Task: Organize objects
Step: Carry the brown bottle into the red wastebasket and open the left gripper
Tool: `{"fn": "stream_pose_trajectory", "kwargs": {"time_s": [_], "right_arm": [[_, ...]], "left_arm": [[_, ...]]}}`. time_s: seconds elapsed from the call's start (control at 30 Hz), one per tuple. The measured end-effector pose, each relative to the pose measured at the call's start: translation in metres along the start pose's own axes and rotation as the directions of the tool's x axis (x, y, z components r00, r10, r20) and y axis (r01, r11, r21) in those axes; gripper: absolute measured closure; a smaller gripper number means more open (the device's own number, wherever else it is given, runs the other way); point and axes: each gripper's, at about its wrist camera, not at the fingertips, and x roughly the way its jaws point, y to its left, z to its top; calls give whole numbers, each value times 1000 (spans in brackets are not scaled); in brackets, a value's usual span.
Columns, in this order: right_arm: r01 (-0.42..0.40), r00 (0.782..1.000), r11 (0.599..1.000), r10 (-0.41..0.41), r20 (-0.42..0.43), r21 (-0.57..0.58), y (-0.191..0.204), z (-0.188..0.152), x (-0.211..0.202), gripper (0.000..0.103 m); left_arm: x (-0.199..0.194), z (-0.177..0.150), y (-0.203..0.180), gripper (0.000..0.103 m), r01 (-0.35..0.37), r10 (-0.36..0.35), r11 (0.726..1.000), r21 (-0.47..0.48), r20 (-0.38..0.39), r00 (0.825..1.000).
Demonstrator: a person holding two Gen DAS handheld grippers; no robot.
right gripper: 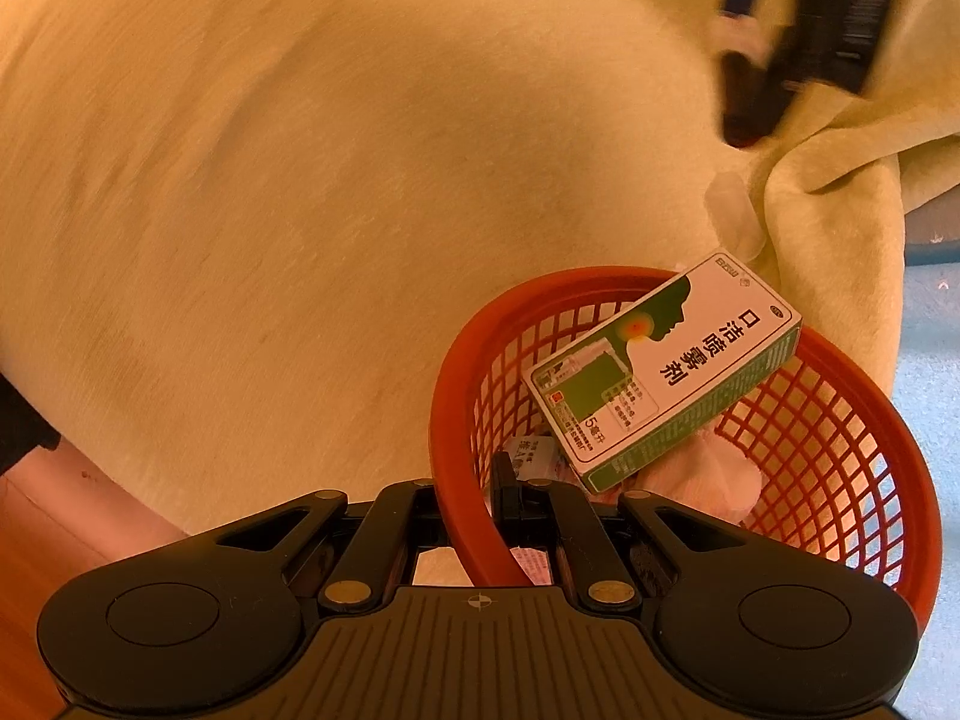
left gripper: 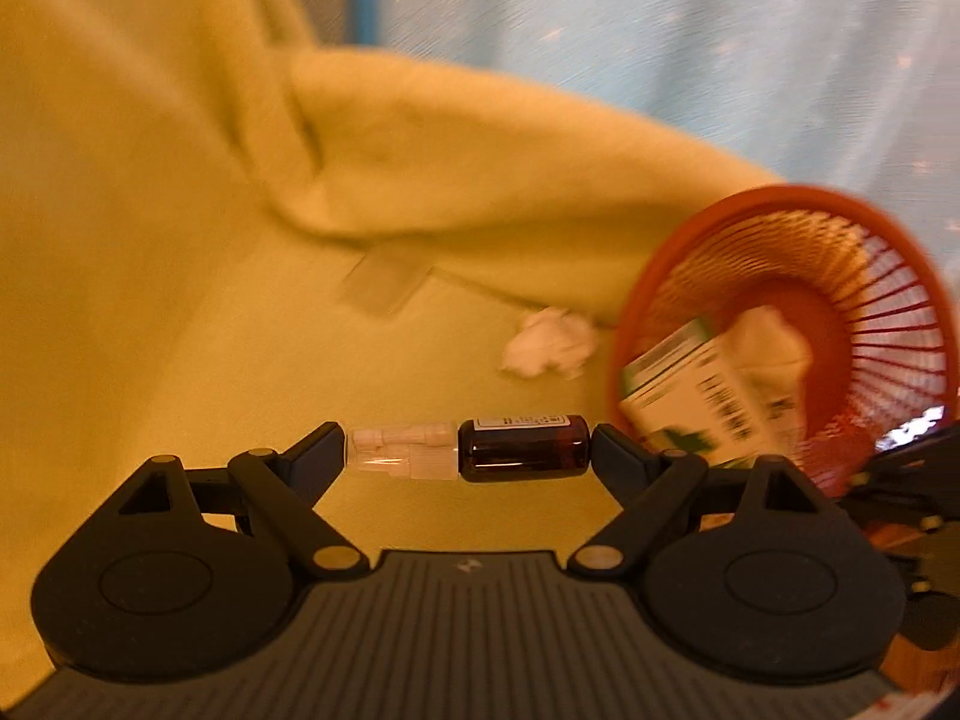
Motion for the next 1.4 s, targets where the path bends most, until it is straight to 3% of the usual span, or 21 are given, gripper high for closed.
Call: {"fn": "stream_pose_trajectory", "kwargs": {"time_s": [0.33,0.53,0.83,0.9,0.93,1.13,1.4], "right_arm": [[7,1000,1000,-7,2,-4,7,-3,0,101],[11,1000,1000,-11,1,12,3,-4,-1,101],[14,1000,999,-14,4,43,7,-10,-9,101],[14,1000,999,-14,5,49,6,-10,-7,101],[13,1000,999,-14,6,53,7,-11,-8,101],[17,1000,997,-18,13,75,7,-15,-11,101],[21,1000,996,-22,13,90,8,-17,-13,101]], "left_arm": [[-16,31,-54,17,185,-191,970,159,23,981],[-15,45,-86,17,249,-257,934,255,-1,966],[0,62,-116,17,318,-325,892,321,-31,945],[1,63,-120,12,332,-341,884,330,-30,940],[1,64,-121,8,321,-335,885,338,-18,942],[-4,61,-113,8,299,-318,898,323,6,948],[-10,43,-82,8,226,-235,940,256,5,972]]}}
